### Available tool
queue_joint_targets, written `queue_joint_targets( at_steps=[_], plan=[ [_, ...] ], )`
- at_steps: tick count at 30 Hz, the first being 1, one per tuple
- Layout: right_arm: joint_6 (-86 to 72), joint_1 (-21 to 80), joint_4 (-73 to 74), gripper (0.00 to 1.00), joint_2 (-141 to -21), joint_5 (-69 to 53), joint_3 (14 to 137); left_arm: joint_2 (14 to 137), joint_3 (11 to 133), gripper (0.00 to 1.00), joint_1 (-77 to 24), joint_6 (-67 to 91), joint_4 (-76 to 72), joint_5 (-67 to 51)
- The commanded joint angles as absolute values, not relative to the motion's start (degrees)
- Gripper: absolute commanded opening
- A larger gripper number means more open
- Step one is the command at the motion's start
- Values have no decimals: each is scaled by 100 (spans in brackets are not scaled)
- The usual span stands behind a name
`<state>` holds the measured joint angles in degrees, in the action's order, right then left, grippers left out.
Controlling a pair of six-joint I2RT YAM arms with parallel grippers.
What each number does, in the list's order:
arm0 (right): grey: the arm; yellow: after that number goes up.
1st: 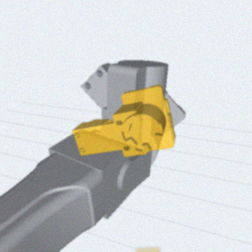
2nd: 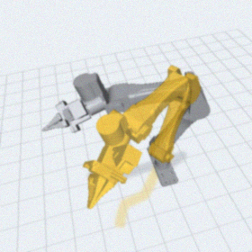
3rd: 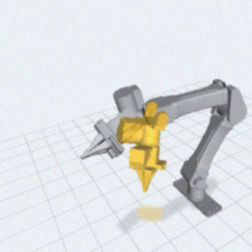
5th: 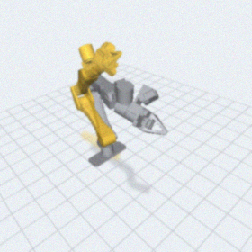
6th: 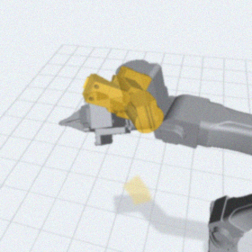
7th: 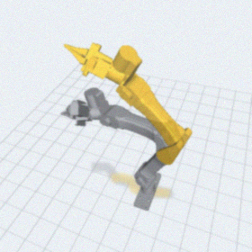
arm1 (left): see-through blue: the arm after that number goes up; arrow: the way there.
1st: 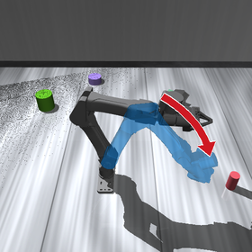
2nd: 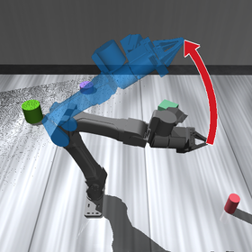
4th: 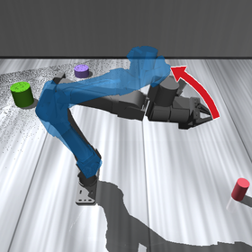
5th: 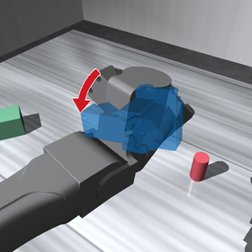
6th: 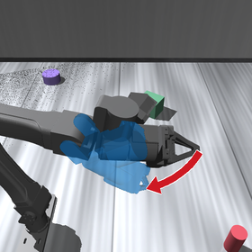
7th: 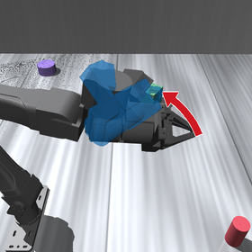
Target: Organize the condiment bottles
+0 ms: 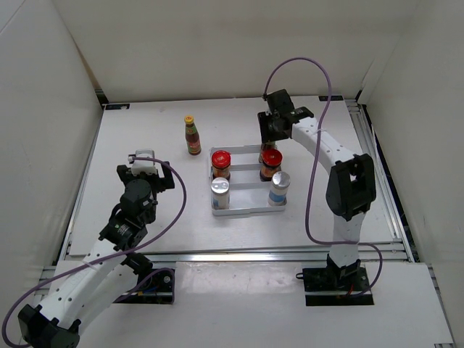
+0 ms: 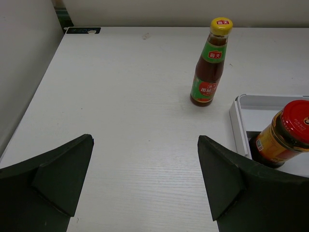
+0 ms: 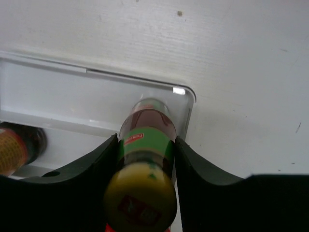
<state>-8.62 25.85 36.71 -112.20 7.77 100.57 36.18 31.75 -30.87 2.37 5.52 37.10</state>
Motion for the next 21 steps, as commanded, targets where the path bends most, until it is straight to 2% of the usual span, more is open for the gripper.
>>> queue_joint_targets(
  at_steps=[1, 2, 4, 5, 9, 11, 15, 18, 21],
  plan=[
    [-914, 2584, 3182, 21, -11214, 958, 10160, 3595, 3155, 100, -3103, 220, 475, 3735],
    [-984, 2584, 3182, 26, -11215, 958, 10160, 3595, 3155, 100, -3103, 220, 475, 3735],
    [-1045, 2584, 3252, 47, -11215, 958, 10160, 3595, 3103, 100, -3103, 220, 414, 3674],
    [-1046, 2645, 3252, 64, -11163, 1010, 10160, 3595, 3103, 100, -3103, 220, 413, 3674],
    [-1099, 2646, 3374, 86, -11039, 1159, 10597, 3700, 3103, 100, -3103, 220, 413, 3726],
    [-1099, 2646, 3619, 93, -10969, 1160, 10949, 3700, 3103, 100, -3103, 220, 483, 3805],
    [-1318, 2706, 3980, 97, -10443, 1222, 11435, 4033, 3207, 100, -3103, 106, 649, 3858],
    [-1450, 2769, 3981, 99, -9155, 1397, 10690, 4454, 3541, 100, -3103, 53, 799, 3781],
    [-1573, 2769, 3797, 99, -7864, 1467, 9381, 5234, 4296, 100, -2866, 53, 1115, 2791]
  ],
)
